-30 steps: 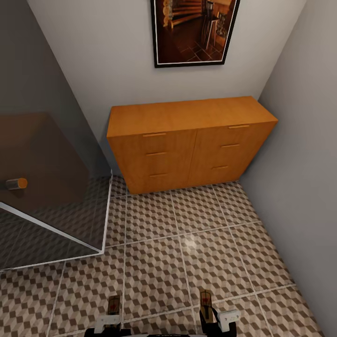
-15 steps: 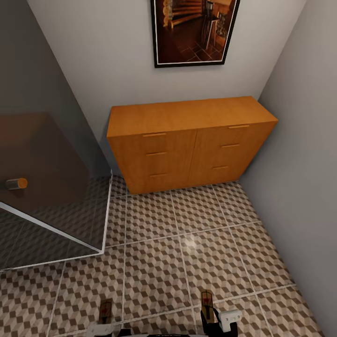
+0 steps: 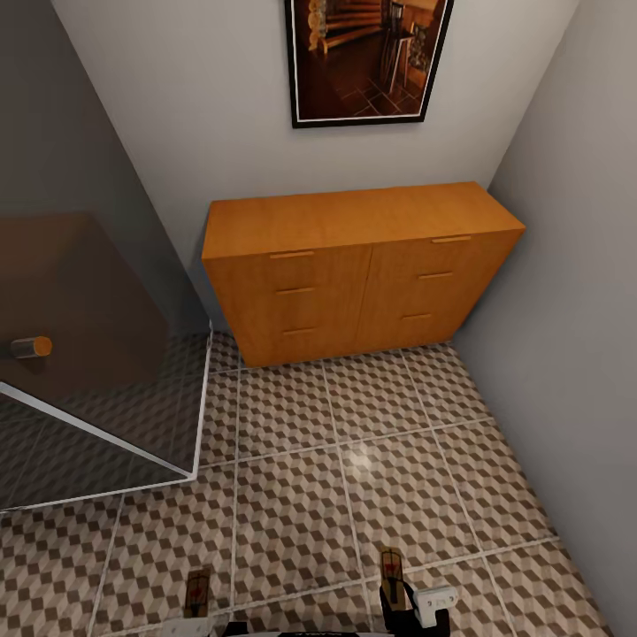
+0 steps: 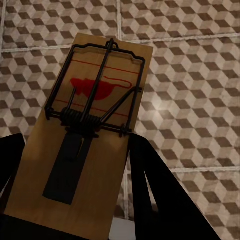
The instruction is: Take the four mousetraps from the cabinet in the bathroom and place them on the bathroom floor. Make sure all four end up on the same floor surface, and ensure that at least two of them are either under or directly next to the same bathroom sink.
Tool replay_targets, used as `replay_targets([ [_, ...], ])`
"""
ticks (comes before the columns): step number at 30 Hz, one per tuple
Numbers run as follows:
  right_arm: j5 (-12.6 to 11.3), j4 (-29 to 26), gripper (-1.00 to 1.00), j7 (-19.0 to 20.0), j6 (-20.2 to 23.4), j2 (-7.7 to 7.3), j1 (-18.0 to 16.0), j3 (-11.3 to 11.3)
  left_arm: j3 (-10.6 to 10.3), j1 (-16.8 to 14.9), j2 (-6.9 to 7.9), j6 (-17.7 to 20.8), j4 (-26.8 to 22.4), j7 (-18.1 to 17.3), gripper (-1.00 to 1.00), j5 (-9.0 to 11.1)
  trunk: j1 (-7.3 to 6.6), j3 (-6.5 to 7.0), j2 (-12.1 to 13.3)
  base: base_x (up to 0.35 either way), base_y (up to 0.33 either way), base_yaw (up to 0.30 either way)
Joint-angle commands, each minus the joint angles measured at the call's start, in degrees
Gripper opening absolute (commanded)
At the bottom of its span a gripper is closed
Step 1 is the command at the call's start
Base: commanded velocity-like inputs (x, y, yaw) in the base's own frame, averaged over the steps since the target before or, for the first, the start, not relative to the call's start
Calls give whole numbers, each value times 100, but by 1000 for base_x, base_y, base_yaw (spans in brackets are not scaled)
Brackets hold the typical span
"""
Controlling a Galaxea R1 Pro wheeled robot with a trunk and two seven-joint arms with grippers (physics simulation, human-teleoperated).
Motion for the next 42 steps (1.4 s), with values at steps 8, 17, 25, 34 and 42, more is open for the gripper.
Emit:
replay_targets([
  [8,-76,7,-100,23,-1,-3,-4,51,-50,-2,-1,-9,-1,44,-100,21,3,-7,-8,0,0,0],
  [17,-81,16,-100,10,31,8,-4,56,-50,-2,-1,-9,-1,44,-100,22,3,-7,-8,0,0,0],
  [25,-80,16,-100,10,31,5,-4,60,-50,-2,-11,-9,15,44,-100,22,3,-7,-8,0,0,0],
  [34,-80,16,-100,10,31,1,-4,60,-50,-2,-18,-4,84,44,-100,22,3,-7,-8,0,0,0],
  [42,-80,16,-100,10,31,1,-4,60,-50,-2,-19,-1,87,44,-100,22,3,-7,-8,0,0,0],
])
